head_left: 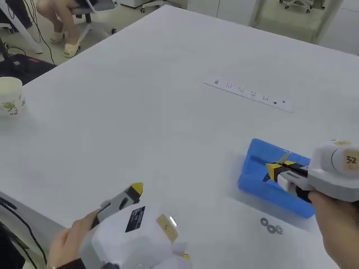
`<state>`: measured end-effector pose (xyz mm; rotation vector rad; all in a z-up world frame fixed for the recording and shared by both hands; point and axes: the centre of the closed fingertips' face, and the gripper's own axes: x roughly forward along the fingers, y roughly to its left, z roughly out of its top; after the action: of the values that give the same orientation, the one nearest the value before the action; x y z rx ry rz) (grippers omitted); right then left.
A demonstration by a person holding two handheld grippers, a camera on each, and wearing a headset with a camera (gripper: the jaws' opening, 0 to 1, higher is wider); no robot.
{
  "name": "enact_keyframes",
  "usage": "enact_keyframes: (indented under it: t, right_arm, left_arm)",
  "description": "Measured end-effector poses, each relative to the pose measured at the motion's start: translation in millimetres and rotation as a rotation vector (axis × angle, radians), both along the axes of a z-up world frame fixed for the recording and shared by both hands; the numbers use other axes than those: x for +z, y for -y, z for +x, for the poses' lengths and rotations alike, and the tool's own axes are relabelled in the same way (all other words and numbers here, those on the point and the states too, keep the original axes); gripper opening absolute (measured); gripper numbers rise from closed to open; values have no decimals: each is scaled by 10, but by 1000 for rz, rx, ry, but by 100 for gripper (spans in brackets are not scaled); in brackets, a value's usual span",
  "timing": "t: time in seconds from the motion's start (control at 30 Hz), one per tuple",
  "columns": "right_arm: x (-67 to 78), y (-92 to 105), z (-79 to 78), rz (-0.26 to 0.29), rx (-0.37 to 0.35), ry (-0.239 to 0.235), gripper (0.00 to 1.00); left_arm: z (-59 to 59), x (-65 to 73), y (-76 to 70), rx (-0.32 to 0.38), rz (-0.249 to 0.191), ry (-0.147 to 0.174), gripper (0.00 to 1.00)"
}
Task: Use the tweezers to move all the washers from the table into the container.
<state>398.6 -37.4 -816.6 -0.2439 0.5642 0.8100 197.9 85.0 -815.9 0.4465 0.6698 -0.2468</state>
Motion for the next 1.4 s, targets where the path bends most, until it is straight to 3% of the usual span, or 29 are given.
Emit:
enact_keyframes:
  t: [0.4,0.77,1.07,1.4]
  right_arm:
    - [39,-3,-39,15,-17,-17,3]
    - [312,67,-84,40,-21,26,3]
    - [453,169,-239,54,-11,47,3]
    - [582,193,-431,113,-16,47,3]
  left_arm:
    - [-3,-4,-3,-1,4,-4,81]
    - [-5,8,9,-9,5,3,81]
    - [1,26,6,-7,2,13,81]
    - [4,24,5,-9,5,16,81]
